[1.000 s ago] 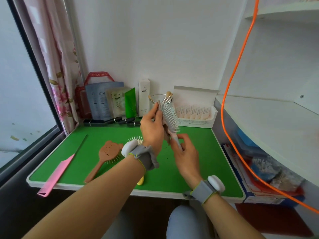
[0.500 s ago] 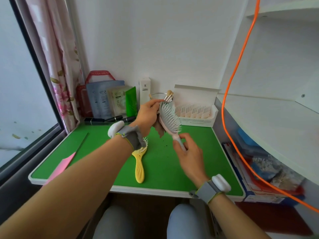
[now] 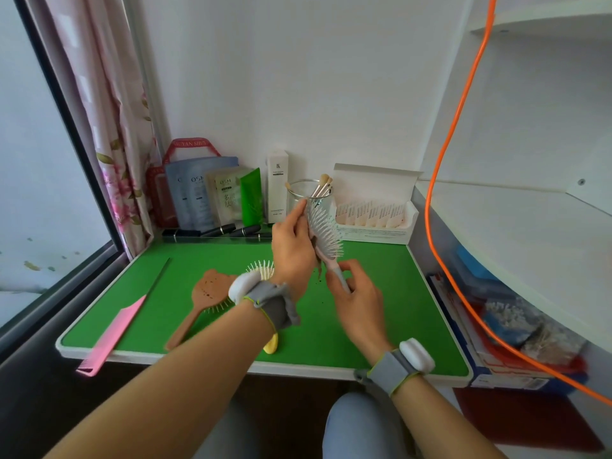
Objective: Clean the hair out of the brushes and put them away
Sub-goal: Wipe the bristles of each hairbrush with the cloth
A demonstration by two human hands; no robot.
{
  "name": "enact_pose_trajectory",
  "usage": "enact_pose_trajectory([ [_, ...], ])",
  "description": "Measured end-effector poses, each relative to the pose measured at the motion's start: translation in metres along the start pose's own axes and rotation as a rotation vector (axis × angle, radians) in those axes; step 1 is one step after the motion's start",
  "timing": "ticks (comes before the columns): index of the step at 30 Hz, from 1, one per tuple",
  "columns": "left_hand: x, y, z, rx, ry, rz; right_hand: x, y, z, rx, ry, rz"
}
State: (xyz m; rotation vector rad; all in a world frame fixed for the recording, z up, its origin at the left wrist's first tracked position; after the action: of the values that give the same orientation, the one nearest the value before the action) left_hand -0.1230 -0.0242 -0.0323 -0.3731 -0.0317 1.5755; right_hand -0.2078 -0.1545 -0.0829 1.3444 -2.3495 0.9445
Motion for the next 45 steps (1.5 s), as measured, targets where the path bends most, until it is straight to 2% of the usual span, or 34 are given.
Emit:
enact_pose_trajectory([
  [7, -0.009, -0.028, 0.003, 0.161, 0.027, -0.221, 0.008, -0.004, 0.001, 0.059, 0.054, -0.043],
  [16, -0.009, -0.033, -0.011, 0.355, 0.145, -0.33, 0.006, -0.002, 0.008, 0.081, 0.117, -0.072],
  [18, -0.004, -0.03, -0.015, 0.297, 0.098, -0.287, 0.005, -0.003, 0.006, 0.081, 0.125, -0.058],
  [22, 0.004, -0.02, -0.021, 0.141, 0.081, -0.098, -0.001, -0.005, 0.003, 0.049, 0.106, -0.024],
  [26, -0.001, -0.01, -0.024, 0.078, 0.103, -0.074, -0.001, -0.007, 0.003, 0.033, 0.085, -0.003],
  [31, 0.001, -0.029, -0.015, 0.133, 0.005, -0.172, 0.006, -0.008, 0.006, 0.106, 0.108, -0.053],
  [36, -0.002, -0.033, -0.02, 0.366, 0.118, -0.328, 0.012, -0.015, 0.016, 0.105, 0.112, -0.139],
  [39, -0.001, -0.029, -0.025, 0.43, 0.118, -0.407, 0.016, -0.021, 0.018, 0.107, 0.205, -0.15],
  [42, 0.006, -0.031, -0.026, 0.363, 0.102, -0.31, 0.022, -0.027, 0.011, 0.165, 0.399, -0.065],
  [45, 0.016, -0.031, -0.032, 0.325, 0.118, -0.164, 0.031, -0.03, -0.001, 0.215, 0.485, 0.063],
])
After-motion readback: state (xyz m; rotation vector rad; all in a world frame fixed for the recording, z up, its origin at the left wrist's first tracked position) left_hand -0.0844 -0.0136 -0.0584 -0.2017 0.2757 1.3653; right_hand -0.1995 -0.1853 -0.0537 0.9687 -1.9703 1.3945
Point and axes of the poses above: each hand's wrist, its own y-axis away from the middle knuckle, its own x-axis out of the back of the hand, z = x × y, the point moved 9 cm from there along -y, towards the middle knuckle, and after that the axes turned 8 degrees about y, right-handed, at the moved point
